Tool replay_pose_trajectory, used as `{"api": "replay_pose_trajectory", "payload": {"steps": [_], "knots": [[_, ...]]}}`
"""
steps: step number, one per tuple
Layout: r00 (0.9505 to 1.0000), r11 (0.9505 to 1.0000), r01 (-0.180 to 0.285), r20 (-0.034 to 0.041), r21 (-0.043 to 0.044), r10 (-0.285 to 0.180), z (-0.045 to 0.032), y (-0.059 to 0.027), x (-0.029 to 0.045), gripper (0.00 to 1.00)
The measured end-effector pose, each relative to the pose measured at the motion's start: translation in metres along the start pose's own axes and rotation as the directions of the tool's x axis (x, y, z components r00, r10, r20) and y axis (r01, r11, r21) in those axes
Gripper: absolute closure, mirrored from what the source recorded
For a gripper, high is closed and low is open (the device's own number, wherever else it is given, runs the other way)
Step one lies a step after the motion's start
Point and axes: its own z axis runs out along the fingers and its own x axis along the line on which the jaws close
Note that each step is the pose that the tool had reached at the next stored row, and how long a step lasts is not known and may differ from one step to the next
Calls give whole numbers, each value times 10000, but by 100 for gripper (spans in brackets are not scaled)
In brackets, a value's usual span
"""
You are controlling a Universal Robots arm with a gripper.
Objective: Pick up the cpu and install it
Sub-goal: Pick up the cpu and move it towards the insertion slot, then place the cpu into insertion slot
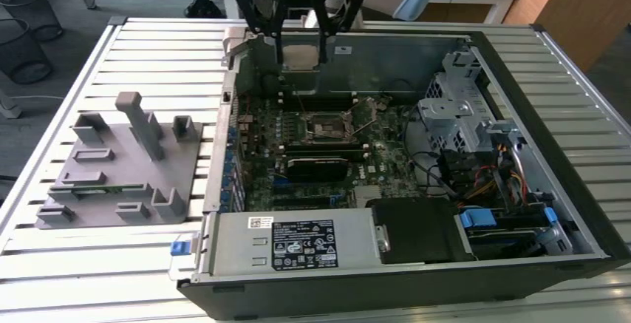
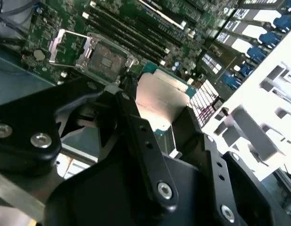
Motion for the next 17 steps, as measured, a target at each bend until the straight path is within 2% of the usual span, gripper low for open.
{"api": "replay_pose_trajectory", "payload": {"steps": [8, 13, 17], "knots": [[10000, 10000, 2, 1, -1, -2, 10, 3, -226, 46], [10000, 10000, 1, 0, -1, -1, 22, 7, -327, 46], [10000, 10000, -4, 1, 4, 4, 26, 7, -358, 46]]}}
